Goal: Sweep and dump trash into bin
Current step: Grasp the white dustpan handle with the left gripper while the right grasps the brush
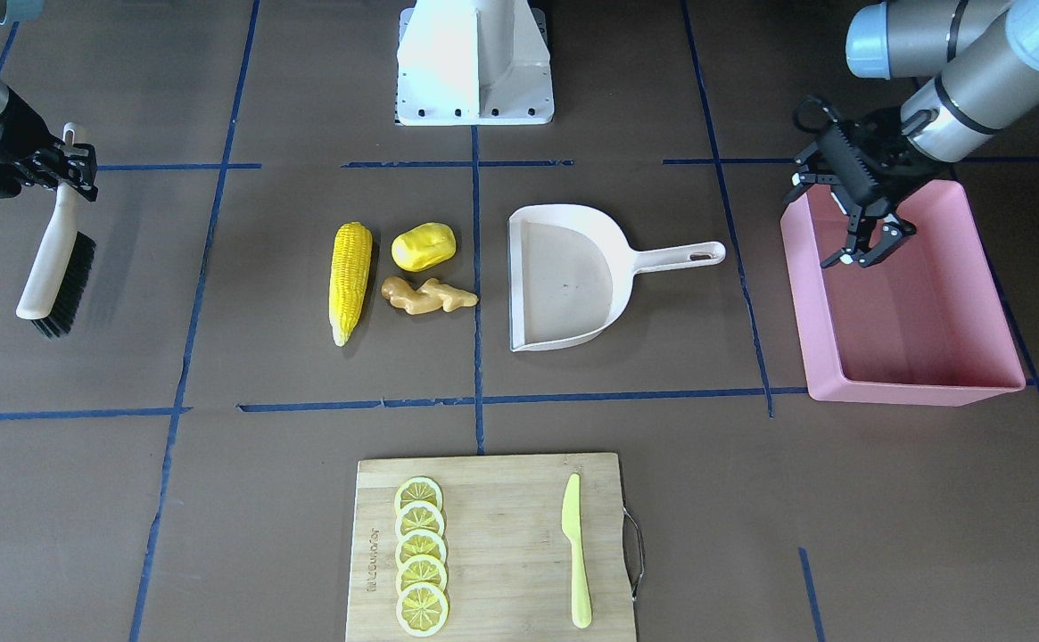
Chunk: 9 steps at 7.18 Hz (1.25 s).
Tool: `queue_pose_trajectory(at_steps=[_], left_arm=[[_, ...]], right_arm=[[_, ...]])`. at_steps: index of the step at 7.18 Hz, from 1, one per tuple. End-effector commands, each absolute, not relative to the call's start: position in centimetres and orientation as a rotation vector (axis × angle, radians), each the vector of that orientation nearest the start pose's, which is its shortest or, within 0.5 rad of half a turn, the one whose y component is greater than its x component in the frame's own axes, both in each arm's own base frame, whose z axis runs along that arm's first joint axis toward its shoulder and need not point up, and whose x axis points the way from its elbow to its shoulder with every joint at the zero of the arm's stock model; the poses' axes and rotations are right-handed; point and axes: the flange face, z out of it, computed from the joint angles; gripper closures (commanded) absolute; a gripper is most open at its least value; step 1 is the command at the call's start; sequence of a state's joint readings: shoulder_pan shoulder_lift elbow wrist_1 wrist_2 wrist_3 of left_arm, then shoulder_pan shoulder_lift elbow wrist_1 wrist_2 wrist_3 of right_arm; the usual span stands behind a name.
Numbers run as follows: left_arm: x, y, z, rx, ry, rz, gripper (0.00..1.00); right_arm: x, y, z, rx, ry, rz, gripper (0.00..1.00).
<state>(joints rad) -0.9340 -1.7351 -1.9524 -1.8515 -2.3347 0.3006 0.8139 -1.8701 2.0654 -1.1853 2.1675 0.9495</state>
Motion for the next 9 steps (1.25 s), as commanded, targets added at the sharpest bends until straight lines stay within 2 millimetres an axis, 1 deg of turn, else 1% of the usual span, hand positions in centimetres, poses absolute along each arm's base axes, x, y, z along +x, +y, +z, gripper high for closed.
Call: queue_pose_trajectory(at_steps=[1, 2, 3, 4, 6, 7, 8, 9], left_arm=[[32.0, -43.1, 32.0, 0.725, 0.935, 1.281, 0.00], [35.6, -41.4, 30.8, 0.736, 0.930, 1.338, 0.00], [37.4, -41.3, 30.9, 0.755, 0.876, 1.354, 0.00], [38.9, -41.3, 31.1, 0.759, 0.864, 1.395, 0.01], [39.8, -42.0, 31.9, 0.748, 0.851, 1.414, 0.01], [40.4, -42.7, 33.2, 0.739, 0.812, 1.427, 0.01], [40.9, -43.4, 33.1, 0.743, 0.788, 1.421, 0.01], [41.0, -43.6, 33.1, 0.743, 0.784, 1.420, 0.01]], right_arm=[[-21.3, -34.1, 49.2, -0.048, -0.823, 0.007, 1.00], [-21.5, -34.9, 48.1, -0.035, -0.836, 0.009, 1.00], [-21.9, -35.6, 47.0, -0.041, -0.828, 0.017, 1.00], [-22.4, -36.2, 45.3, -0.050, -0.819, 0.022, 1.00], [-23.5, -37.4, 40.8, -0.071, -0.796, 0.032, 1.00], [-23.9, -37.9, 39.0, -0.076, -0.790, 0.035, 1.00], [-24.2, -38.1, 38.7, -0.085, -0.779, 0.037, 1.00], [-24.3, -38.0, 38.7, -0.086, -0.779, 0.036, 1.00]])
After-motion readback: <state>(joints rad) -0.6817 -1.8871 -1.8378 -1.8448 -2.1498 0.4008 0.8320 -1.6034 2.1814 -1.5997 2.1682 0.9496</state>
